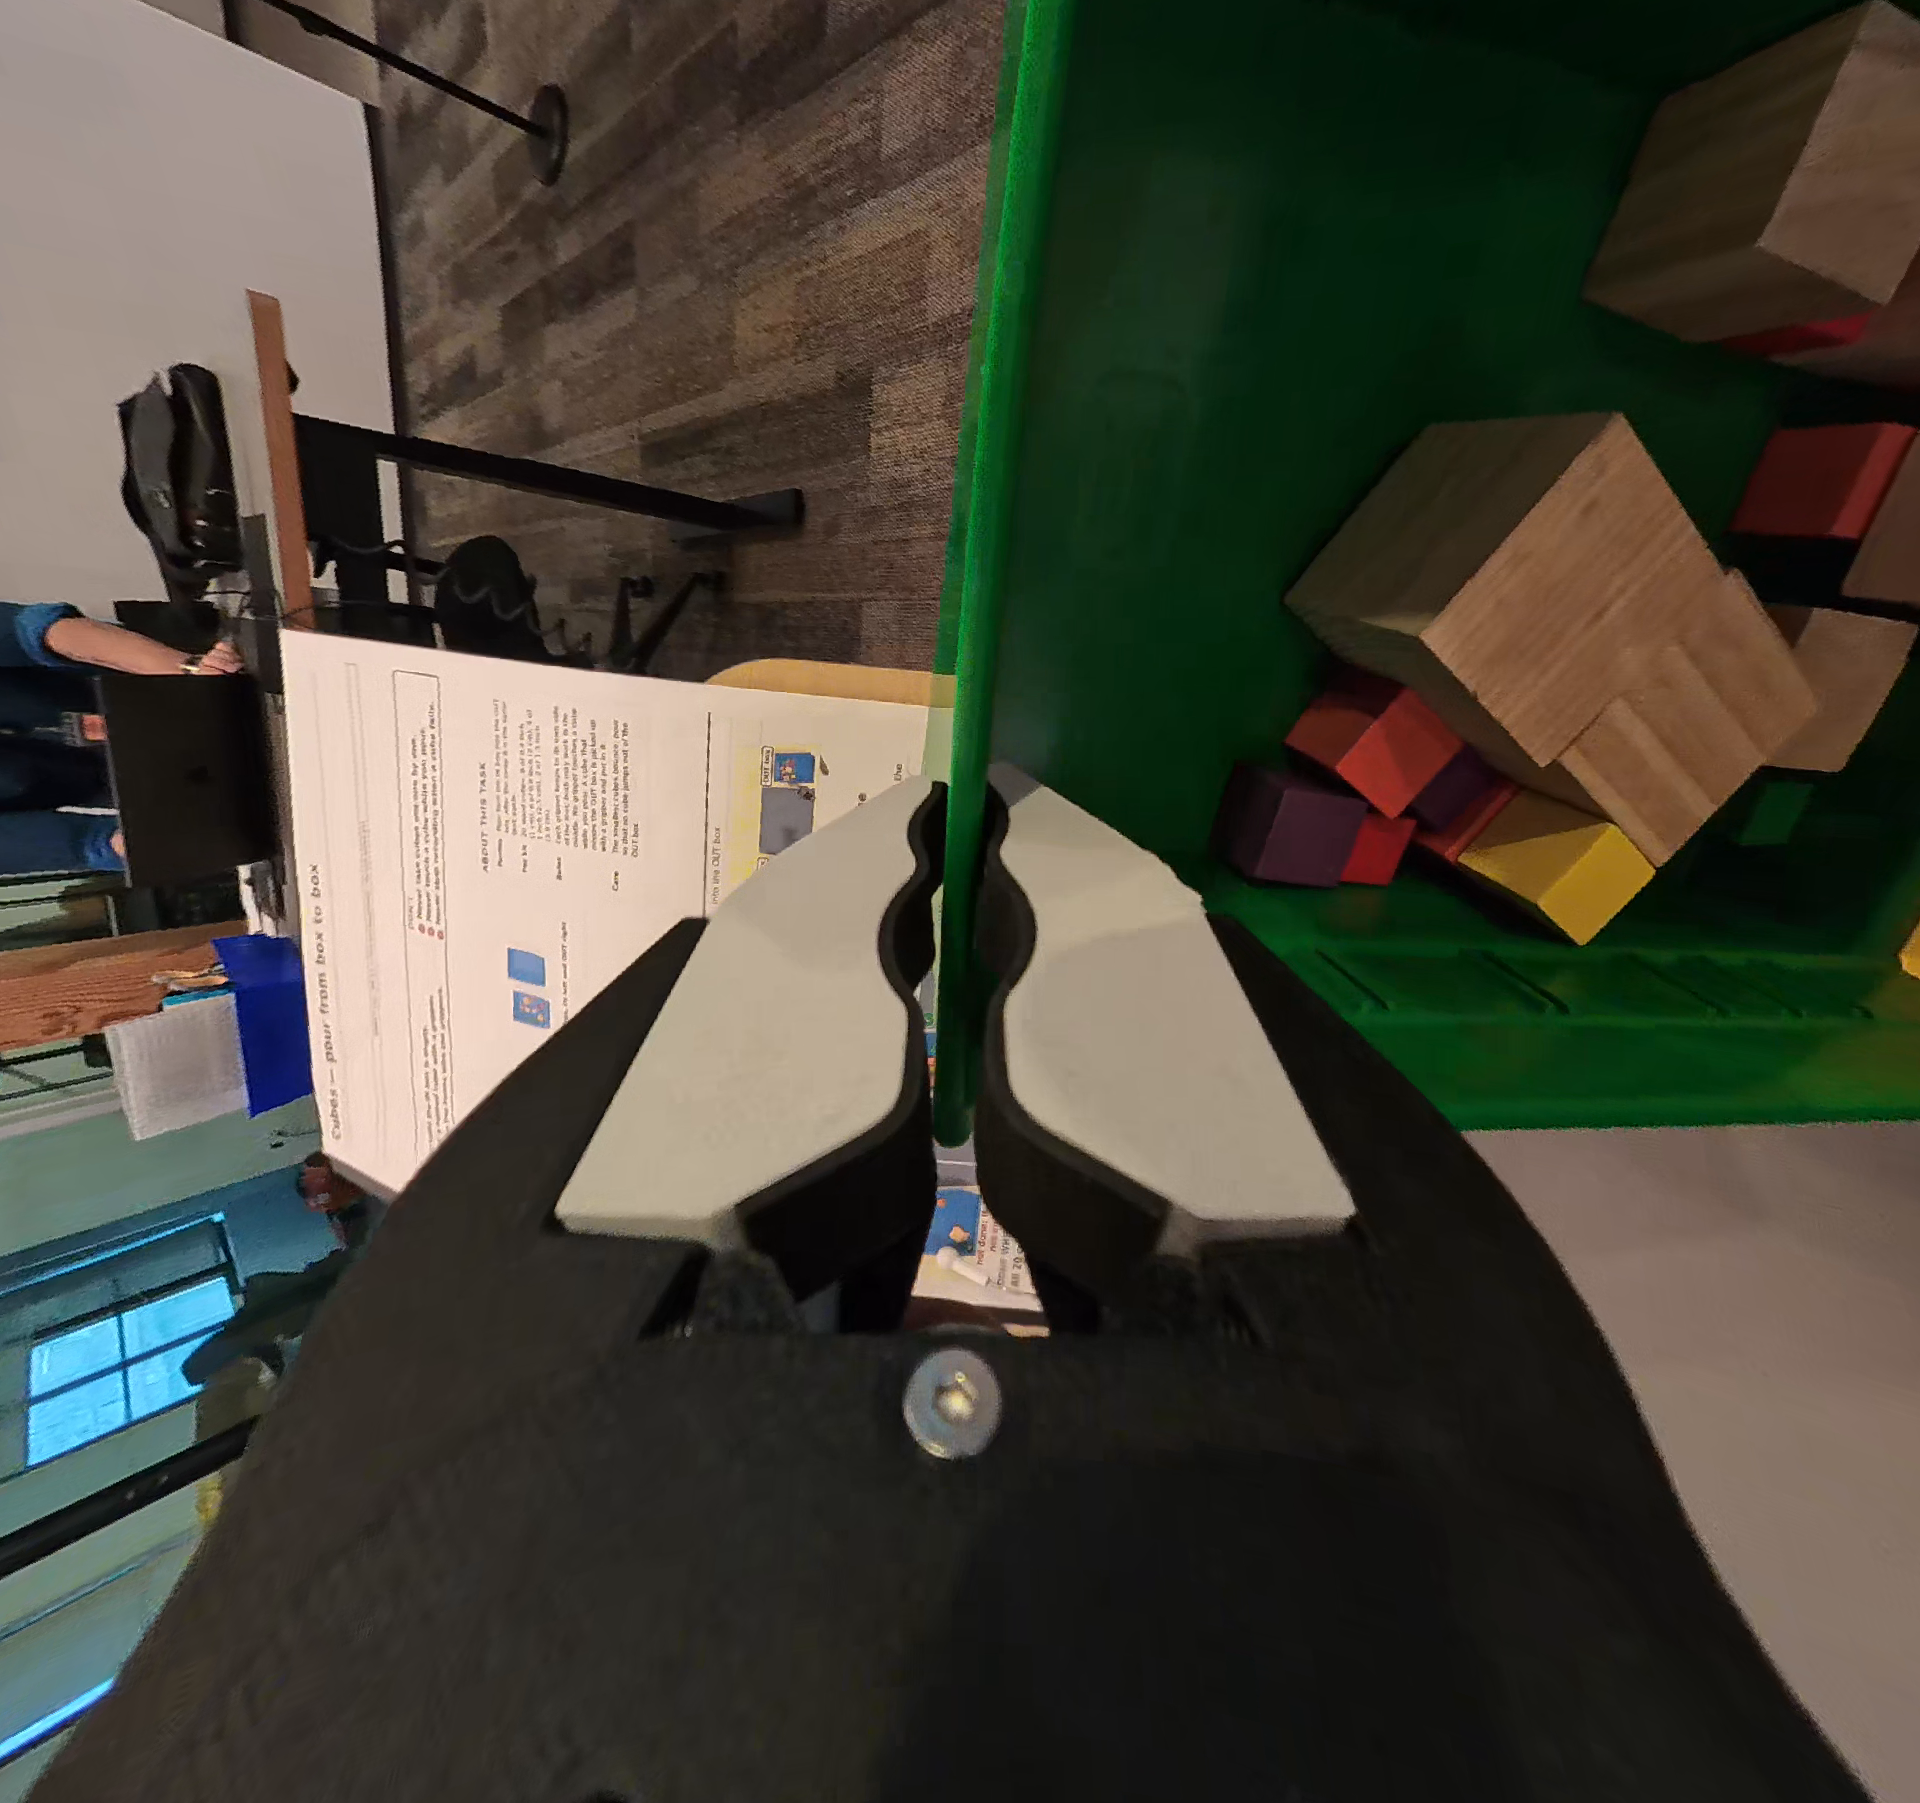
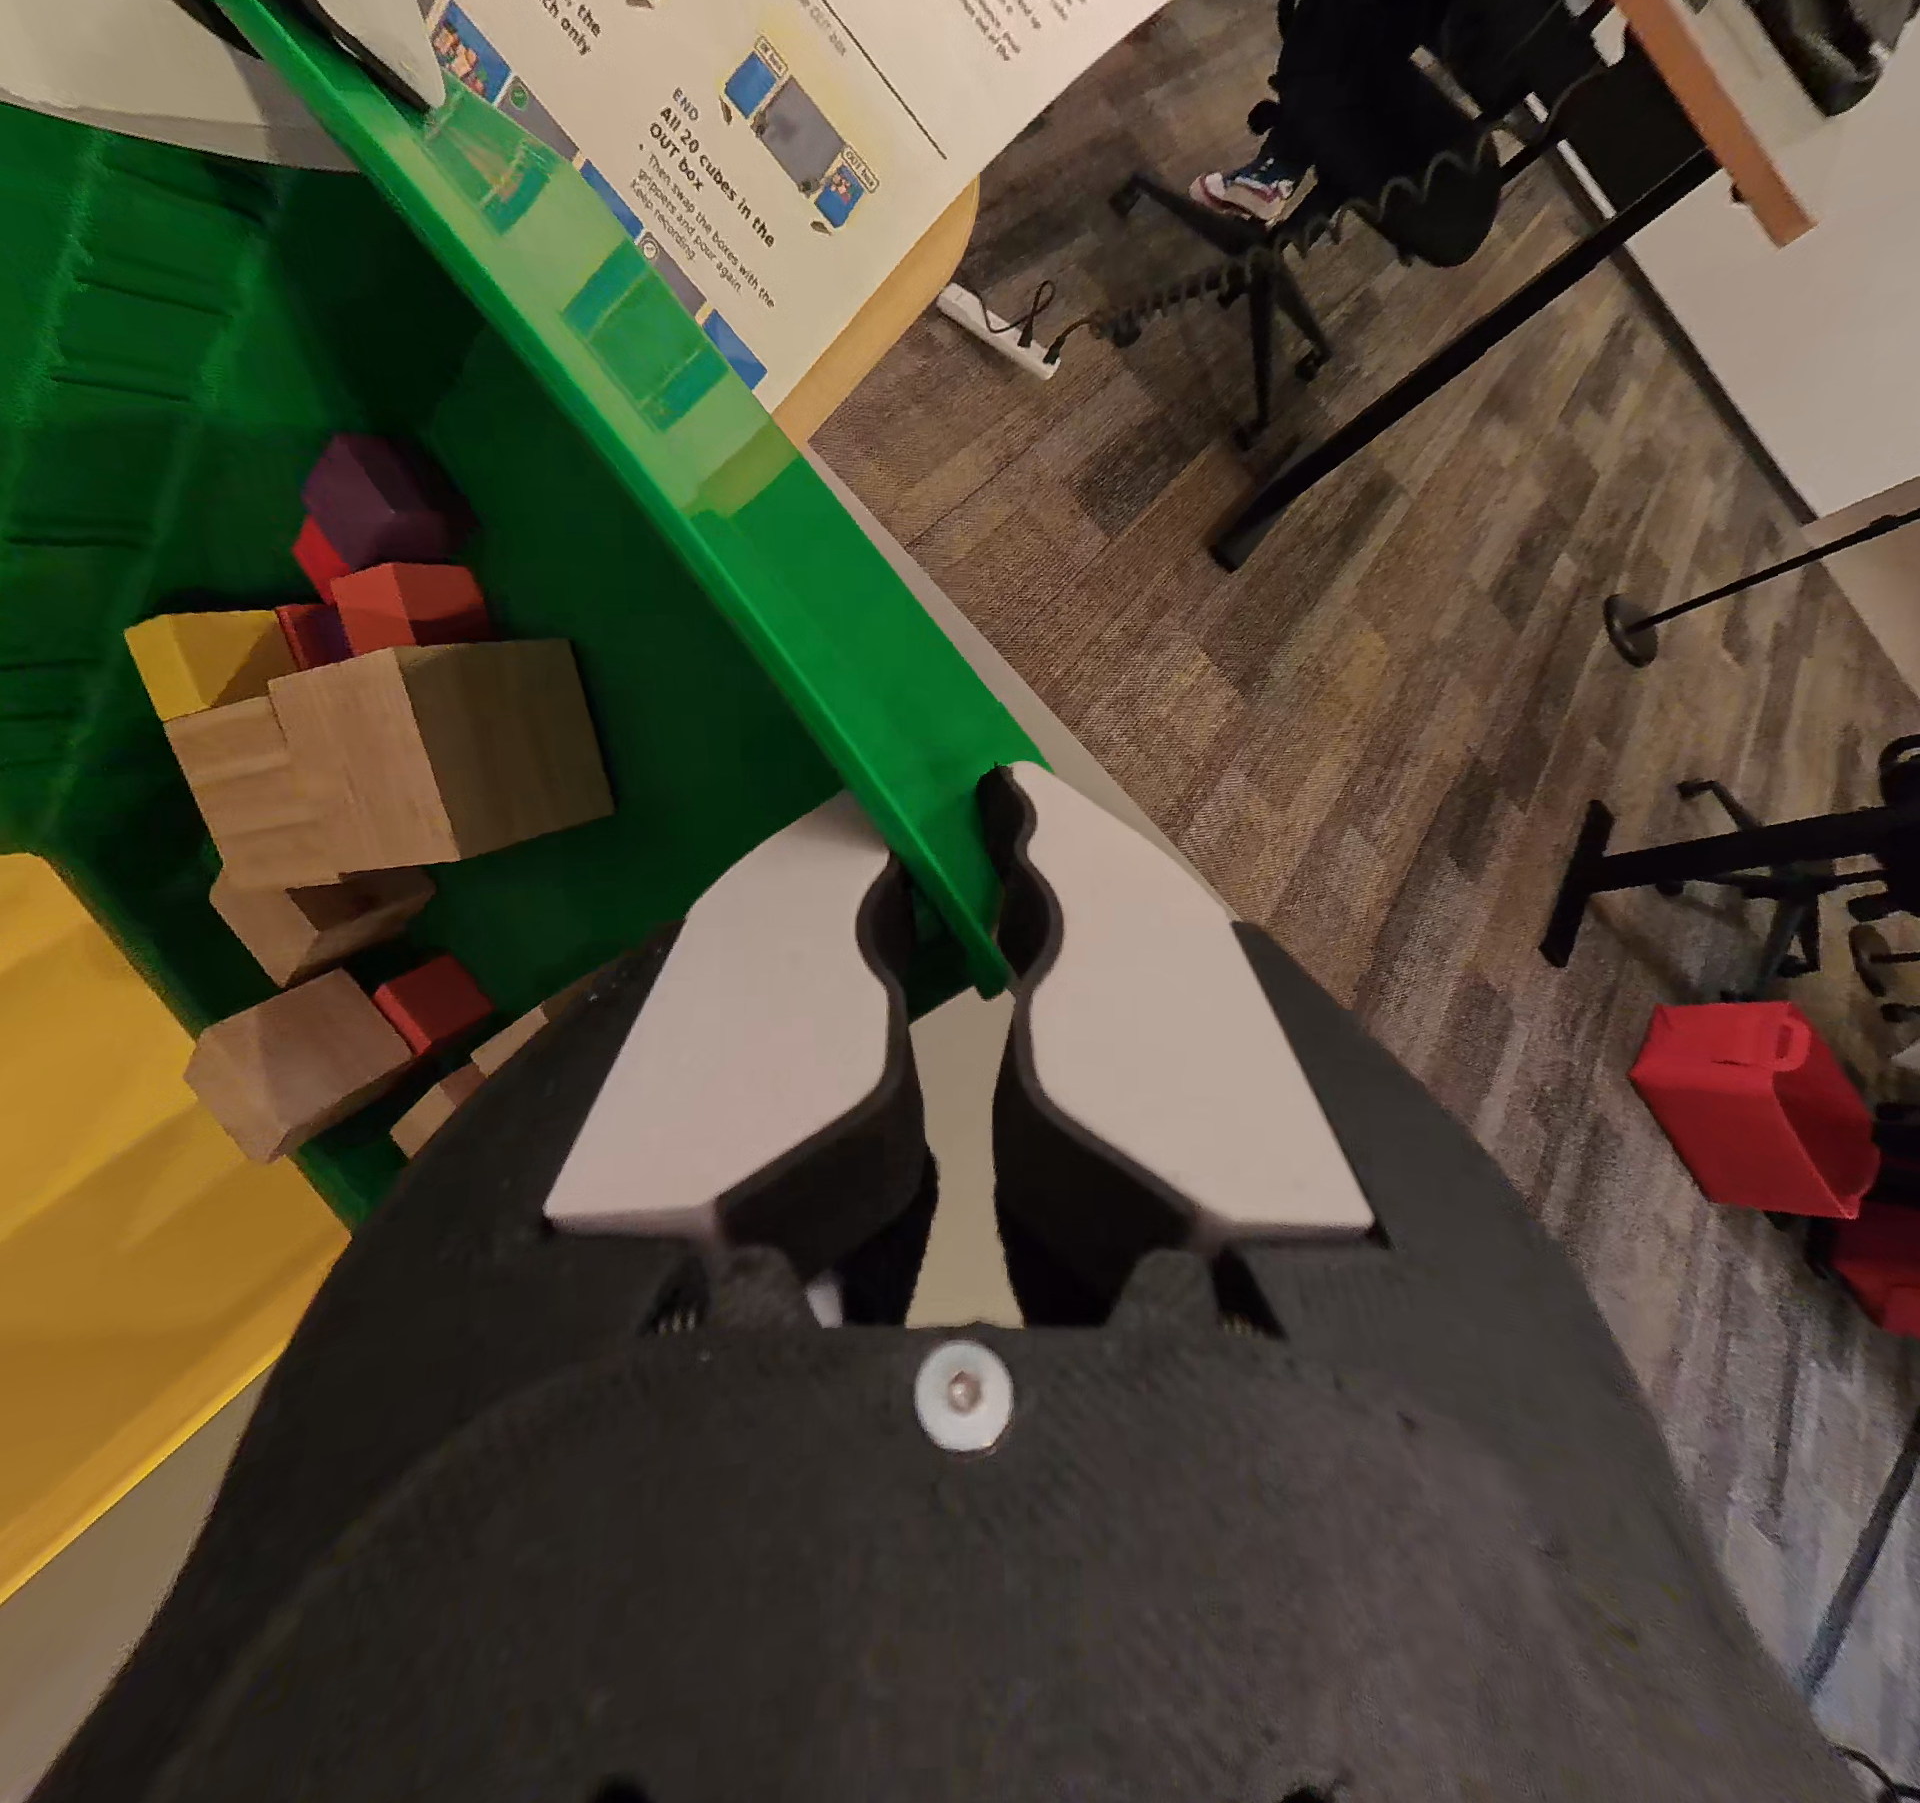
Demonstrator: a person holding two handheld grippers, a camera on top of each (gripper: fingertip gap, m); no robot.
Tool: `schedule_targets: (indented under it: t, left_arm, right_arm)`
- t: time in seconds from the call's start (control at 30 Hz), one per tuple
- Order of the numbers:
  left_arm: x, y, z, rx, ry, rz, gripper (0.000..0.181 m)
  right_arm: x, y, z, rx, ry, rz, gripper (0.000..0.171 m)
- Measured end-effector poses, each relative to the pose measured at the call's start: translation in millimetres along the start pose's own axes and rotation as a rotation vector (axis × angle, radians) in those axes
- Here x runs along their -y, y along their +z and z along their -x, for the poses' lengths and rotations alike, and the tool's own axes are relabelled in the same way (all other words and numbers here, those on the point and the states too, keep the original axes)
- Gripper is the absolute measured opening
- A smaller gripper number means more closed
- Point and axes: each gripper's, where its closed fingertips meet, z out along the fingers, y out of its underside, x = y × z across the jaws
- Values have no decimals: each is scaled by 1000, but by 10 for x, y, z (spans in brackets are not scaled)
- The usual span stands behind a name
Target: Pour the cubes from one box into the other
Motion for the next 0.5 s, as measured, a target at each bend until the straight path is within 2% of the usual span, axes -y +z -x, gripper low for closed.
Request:
schedule_targets:
  t: [0.5]
  left_arm:
    - [26, -287, -83, 176, 32, -42, 3]
  right_arm:
    - [49, -265, 180, -126, -29, -85, 8]
